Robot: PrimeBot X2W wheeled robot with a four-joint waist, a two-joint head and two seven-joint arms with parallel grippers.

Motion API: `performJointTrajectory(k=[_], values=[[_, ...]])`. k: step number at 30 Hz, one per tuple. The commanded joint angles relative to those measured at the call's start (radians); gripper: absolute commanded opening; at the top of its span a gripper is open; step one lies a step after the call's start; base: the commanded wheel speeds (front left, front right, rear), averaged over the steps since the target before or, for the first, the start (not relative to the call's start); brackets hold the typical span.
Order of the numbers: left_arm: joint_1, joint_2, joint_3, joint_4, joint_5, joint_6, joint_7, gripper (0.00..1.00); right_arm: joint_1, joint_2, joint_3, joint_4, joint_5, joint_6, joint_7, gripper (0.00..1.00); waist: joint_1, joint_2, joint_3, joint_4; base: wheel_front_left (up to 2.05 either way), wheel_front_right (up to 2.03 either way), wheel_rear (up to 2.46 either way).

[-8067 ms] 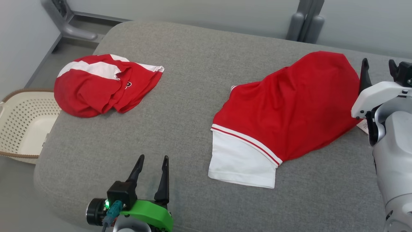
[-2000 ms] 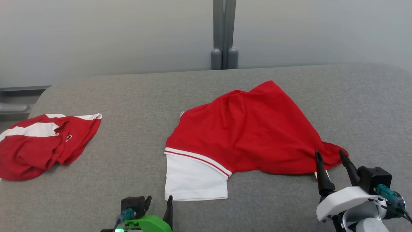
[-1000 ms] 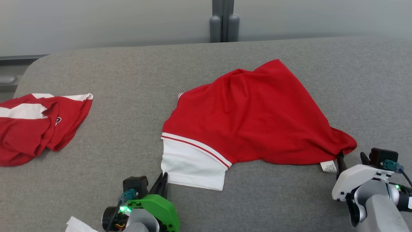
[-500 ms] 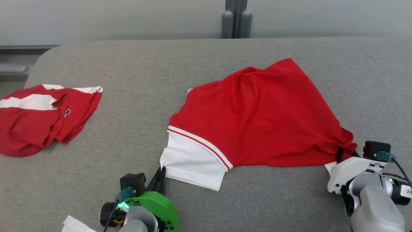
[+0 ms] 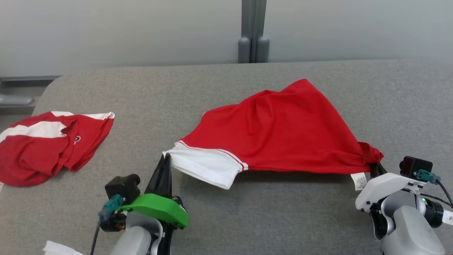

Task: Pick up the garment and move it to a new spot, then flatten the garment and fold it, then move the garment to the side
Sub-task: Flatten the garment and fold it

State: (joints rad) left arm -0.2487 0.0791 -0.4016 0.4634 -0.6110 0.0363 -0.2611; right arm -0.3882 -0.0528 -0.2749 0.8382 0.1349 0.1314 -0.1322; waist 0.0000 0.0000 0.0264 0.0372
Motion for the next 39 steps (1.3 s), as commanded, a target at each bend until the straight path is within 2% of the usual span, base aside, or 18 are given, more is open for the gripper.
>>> performJointTrajectory(k=[1,5,10,18,24,28,32,36,39], values=[[0.017,0.011,0.013,-0.041,-0.002,-0.004,-0.005,0.00,0.027,-0.004,0.021,-0.044,0.040,-0.001,0.012,0.00,0.0000,0.0000,-0.043,-0.024,0.00,0.00,0.00],[0.025,0.025,0.048,-0.201,-0.018,-0.009,-0.005,0.00,0.092,-0.020,0.099,-0.260,0.159,-0.001,0.081,0.00,0.0000,0.0000,-0.074,-0.044,0.00,0.00,0.00],[-0.001,0.055,0.086,-0.422,-0.039,0.006,0.021,0.00,0.191,-0.038,0.137,-0.630,0.262,-0.001,0.210,0.00,0.0000,0.0000,-0.108,-0.065,0.00,0.00,0.00],[-0.097,0.132,0.135,-0.764,-0.020,0.039,0.116,0.00,0.281,-0.023,0.109,-1.166,0.343,-0.001,0.417,0.00,0.0000,0.0000,-0.139,-0.102,0.00,0.00,0.00],[-0.194,0.196,0.148,-0.966,0.018,0.055,0.216,0.00,0.286,-0.008,0.076,-1.446,0.378,-0.001,0.542,0.00,0.0000,0.0000,-0.145,-0.139,0.00,0.00,0.00],[-0.246,0.222,0.146,-1.054,0.024,0.068,0.290,0.00,0.277,-0.003,0.075,-1.563,0.396,-0.001,0.616,0.00,0.0000,0.0000,-0.129,-0.163,0.00,0.00,0.00],[-0.278,0.233,0.135,-1.065,0.018,0.076,0.342,0.00,0.272,0.000,0.084,-1.609,0.403,-0.001,0.674,0.00,0.0000,0.0000,-0.092,-0.175,0.00,0.00,0.00],[-0.313,0.221,0.117,-1.000,-0.010,0.067,0.371,0.00,0.243,0.002,0.083,-1.553,0.425,-0.001,0.680,0.00,0.0000,0.0000,-0.024,-0.168,0.00,0.00,0.00],[-0.408,0.217,0.102,-0.900,-0.030,0.038,0.399,0.00,0.146,0.002,0.109,-1.451,0.433,-0.001,0.664,0.00,0.0000,0.0000,0.074,-0.159,0.00,0.00,0.00]])
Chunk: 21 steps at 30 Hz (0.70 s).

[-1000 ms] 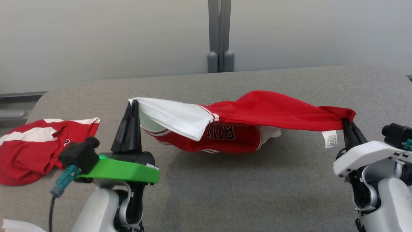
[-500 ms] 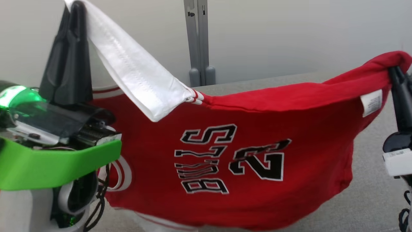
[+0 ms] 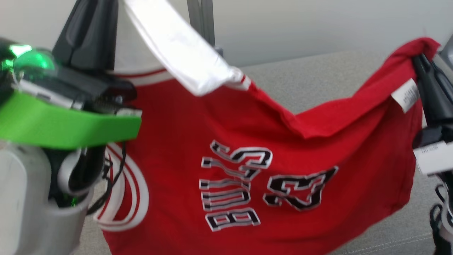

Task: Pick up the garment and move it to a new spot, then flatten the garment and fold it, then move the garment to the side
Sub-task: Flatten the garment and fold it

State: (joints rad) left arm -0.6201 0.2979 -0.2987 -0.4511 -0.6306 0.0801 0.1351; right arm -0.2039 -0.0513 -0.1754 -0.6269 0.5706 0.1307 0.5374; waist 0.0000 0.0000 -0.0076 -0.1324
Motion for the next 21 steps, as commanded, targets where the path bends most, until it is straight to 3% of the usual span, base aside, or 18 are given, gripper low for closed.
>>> performJointTrajectory(k=[1,4,7,12,16,21], values=[[-0.075,-0.005,-0.004,0.059,-0.016,-0.017,0.013,0.00,-0.085,0.001,0.019,0.060,-0.008,0.000,-0.013,0.00,0.0000,0.0000,0.135,0.012,0.00,0.00,0.00],[-0.253,-0.033,0.011,0.264,-0.031,-0.026,0.038,0.00,-0.305,0.000,0.030,0.261,-0.053,0.000,-0.060,0.00,0.0000,0.0000,0.227,0.015,0.00,0.00,0.00],[-0.466,-0.037,0.014,0.485,0.031,-0.038,0.007,0.00,-0.563,0.001,0.030,0.501,-0.143,0.000,-0.148,0.00,0.0000,0.0000,0.299,0.021,0.00,0.00,0.00],[-0.760,-0.110,0.008,0.787,0.116,-0.050,-0.171,0.00,-0.961,0.000,-0.010,0.923,-0.315,0.000,-0.367,0.00,0.0000,0.0000,0.410,0.055,0.00,0.00,0.00],[-0.866,-0.150,-0.002,0.948,0.149,-0.072,-0.322,0.00,-1.120,0.002,-0.040,1.168,-0.403,0.000,-0.511,0.00,0.0000,0.0000,0.483,0.100,0.00,0.00,0.00],[-0.811,-0.189,-0.016,1.089,0.145,-0.101,-0.383,0.00,-1.143,-0.001,-0.051,1.377,-0.507,0.000,-0.652,0.00,0.0000,0.0000,0.588,0.141,0.00,0.00,0.00]])
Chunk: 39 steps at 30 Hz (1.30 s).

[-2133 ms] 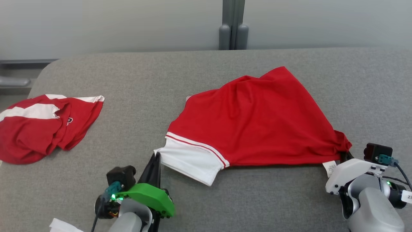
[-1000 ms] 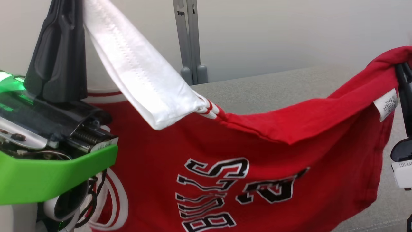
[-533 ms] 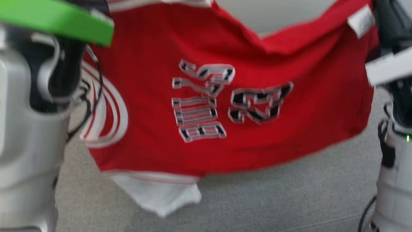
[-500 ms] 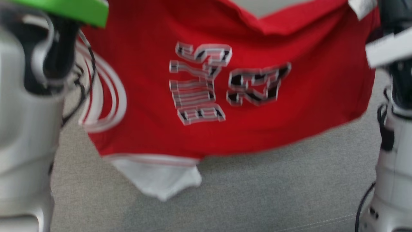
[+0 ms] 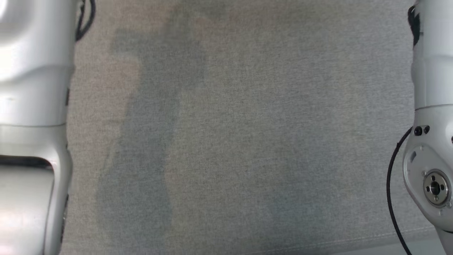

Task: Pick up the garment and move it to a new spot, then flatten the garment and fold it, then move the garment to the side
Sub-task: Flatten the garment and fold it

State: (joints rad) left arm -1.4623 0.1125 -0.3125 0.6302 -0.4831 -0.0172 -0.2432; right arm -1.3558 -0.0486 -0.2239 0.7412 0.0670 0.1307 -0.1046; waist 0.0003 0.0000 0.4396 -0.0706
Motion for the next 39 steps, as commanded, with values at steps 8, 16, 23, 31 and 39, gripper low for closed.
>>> performJointTrajectory(k=[8,16,23,31,39], values=[[0.201,-0.032,0.025,0.030,-0.011,-0.060,-0.025,0.00,0.073,-0.006,-0.023,0.254,-0.099,0.000,-0.136,0.00,-0.0003,0.0000,0.218,0.094,0.00,0.00,0.00],[0.402,-0.023,0.111,-0.051,-0.032,-0.089,-0.022,0.00,0.128,-0.016,-0.007,0.333,-0.074,0.000,-0.160,0.00,-0.0003,0.0000,0.151,0.060,0.00,0.00,0.00],[0.603,-0.013,0.157,-0.183,-0.046,-0.105,-0.022,0.00,0.267,-0.011,0.065,0.259,0.029,0.000,-0.161,0.00,-0.0003,0.0000,0.020,0.035,0.00,0.00,0.00],[0.978,-0.020,0.156,-0.399,-0.087,-0.108,-0.020,0.00,0.604,-0.027,0.150,0.022,0.223,0.000,-0.154,0.00,-0.0003,0.0000,-0.190,0.038,0.00,0.00,0.00],[1.321,-0.008,0.132,-0.664,-0.115,-0.048,0.059,0.00,0.964,-0.038,0.135,-0.315,0.334,0.000,-0.040,0.00,-0.0003,0.0000,-0.321,0.056,0.00,0.00,0.00]])
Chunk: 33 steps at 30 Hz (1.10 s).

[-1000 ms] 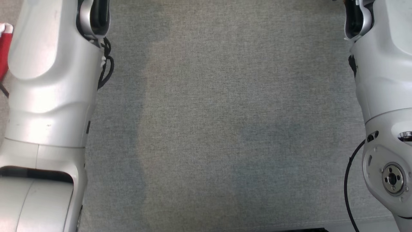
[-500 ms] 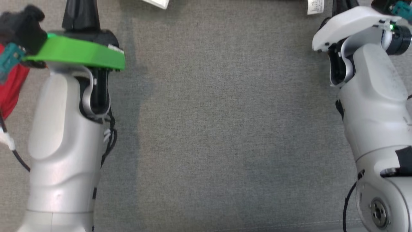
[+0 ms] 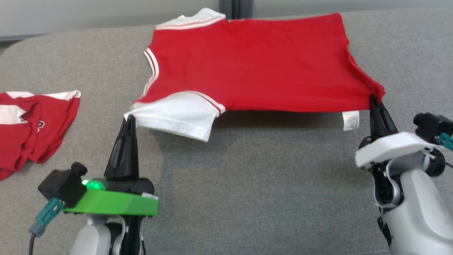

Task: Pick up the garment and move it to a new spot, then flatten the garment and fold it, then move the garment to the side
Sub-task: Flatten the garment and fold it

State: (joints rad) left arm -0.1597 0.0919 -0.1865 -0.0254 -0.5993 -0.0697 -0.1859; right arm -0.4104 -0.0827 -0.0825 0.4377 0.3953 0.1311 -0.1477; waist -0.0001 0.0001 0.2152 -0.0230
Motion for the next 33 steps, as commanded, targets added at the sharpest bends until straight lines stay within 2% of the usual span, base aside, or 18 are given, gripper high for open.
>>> performJointTrajectory(k=[1,8,16,22,26,33], values=[[0.058,0.019,0.005,-0.044,0.007,0.018,0.013,0.00,0.068,0.001,-0.020,-0.069,0.009,-0.001,0.027,0.00,0.0001,-0.0001,-0.107,0.011,0.00,0.00,0.00],[0.259,0.059,-0.041,-0.201,0.022,0.074,0.133,0.00,0.357,0.027,-0.084,-0.372,-0.045,-0.001,0.228,0.00,0.0001,-0.0001,-0.160,0.023,0.00,0.00,0.00],[0.323,0.113,-0.088,-0.282,0.050,0.123,0.290,0.00,0.511,0.031,-0.066,-0.548,-0.100,-0.001,0.445,0.00,0.0001,-0.0001,-0.174,0.021,0.00,0.00,0.00],[0.326,0.131,-0.099,-0.318,0.045,0.142,0.354,0.00,0.539,0.031,-0.070,-0.605,-0.103,-0.001,0.543,0.00,0.0001,-0.0001,-0.154,0.015,0.00,0.00,0.00],[0.323,0.125,-0.098,-0.328,0.026,0.149,0.375,0.00,0.526,0.031,-0.085,-0.594,-0.079,-0.001,0.571,0.00,0.0001,-0.0001,-0.137,0.011,0.00,0.00,0.00],[0.200,0.114,-0.096,-0.243,0.018,0.113,0.362,0.00,0.435,0.031,-0.095,-0.502,-0.054,-0.001,0.579,0.00,0.0001,-0.0001,-0.084,0.003,0.00,0.00,0.00]])
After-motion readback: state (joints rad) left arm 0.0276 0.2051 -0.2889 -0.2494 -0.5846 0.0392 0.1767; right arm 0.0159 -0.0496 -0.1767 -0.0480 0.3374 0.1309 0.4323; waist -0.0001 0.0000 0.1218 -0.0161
